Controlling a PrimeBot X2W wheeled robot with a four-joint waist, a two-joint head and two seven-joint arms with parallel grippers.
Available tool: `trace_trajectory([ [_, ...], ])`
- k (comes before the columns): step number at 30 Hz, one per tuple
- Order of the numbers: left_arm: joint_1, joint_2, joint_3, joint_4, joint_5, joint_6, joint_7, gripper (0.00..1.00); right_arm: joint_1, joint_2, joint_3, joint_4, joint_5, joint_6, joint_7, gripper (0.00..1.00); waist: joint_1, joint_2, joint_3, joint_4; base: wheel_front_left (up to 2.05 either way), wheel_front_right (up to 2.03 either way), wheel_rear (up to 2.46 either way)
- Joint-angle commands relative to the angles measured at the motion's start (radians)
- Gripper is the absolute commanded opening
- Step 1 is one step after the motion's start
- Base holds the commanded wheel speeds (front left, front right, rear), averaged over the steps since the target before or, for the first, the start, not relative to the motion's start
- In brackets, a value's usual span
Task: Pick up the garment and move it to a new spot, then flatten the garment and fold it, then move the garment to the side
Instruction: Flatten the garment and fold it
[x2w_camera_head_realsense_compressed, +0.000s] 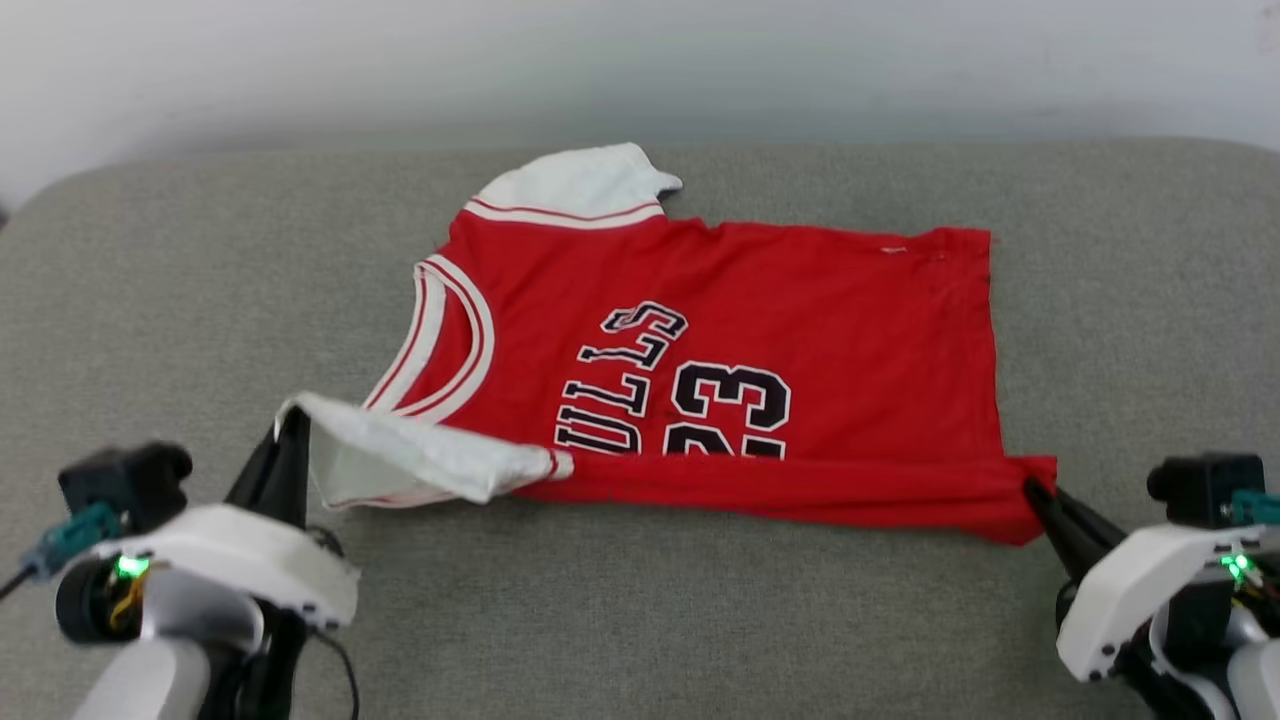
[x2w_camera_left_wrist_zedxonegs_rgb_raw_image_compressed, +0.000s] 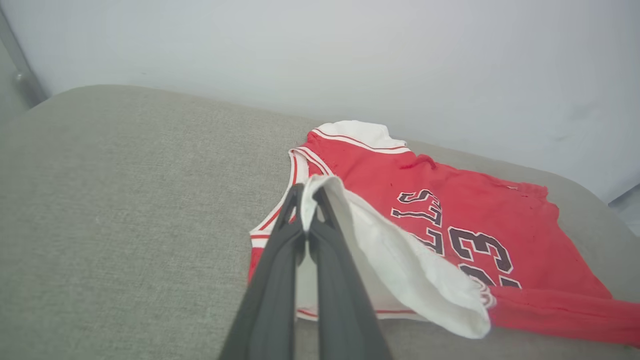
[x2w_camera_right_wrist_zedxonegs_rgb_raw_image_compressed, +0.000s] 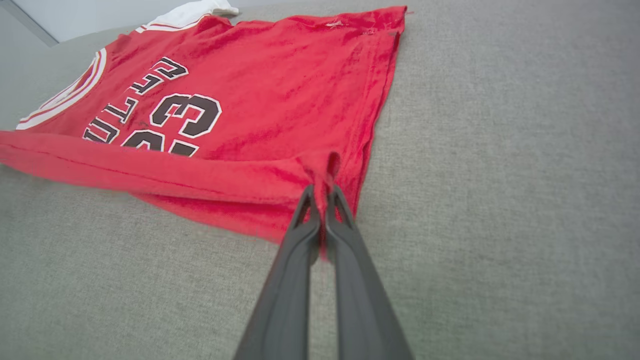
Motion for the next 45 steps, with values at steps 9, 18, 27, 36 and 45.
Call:
trace_trajectory([
  [9,-0.300,-0.060,-0.040,0.246,0.004,-0.090,-0.015,0.00,-0.206,-0.017,0.046,0.079,-0.031,-0.001,0.046,0.00,0.0001,0.0000,0.175,-0.035,0.00,0.00,0.00],
  [18,-0.442,-0.105,-0.047,0.508,-0.049,-0.163,0.006,0.00,-0.324,-0.022,0.126,0.179,-0.021,-0.001,0.004,0.00,0.0001,0.0000,0.262,-0.048,0.00,0.00,0.00],
  [27,-0.495,-0.122,-0.061,0.662,-0.084,-0.236,0.025,1.00,-0.364,-0.035,0.185,0.230,-0.007,-0.001,-0.128,1.00,0.0001,0.0000,0.258,-0.054,0.00,0.00,0.00],
  [36,-0.487,-0.049,-0.048,0.616,-0.087,-0.259,0.050,1.00,-0.317,-0.049,0.174,0.151,-0.003,-0.001,-0.314,1.00,0.0001,0.0000,0.152,-0.062,0.00,0.00,0.00],
  [45,-0.427,0.120,-0.094,0.450,-0.092,-0.237,0.330,1.00,-0.216,-0.013,0.107,0.041,-0.042,-0.001,-0.290,1.00,0.0001,0.0000,0.077,-0.074,0.00,0.00,0.00],
])
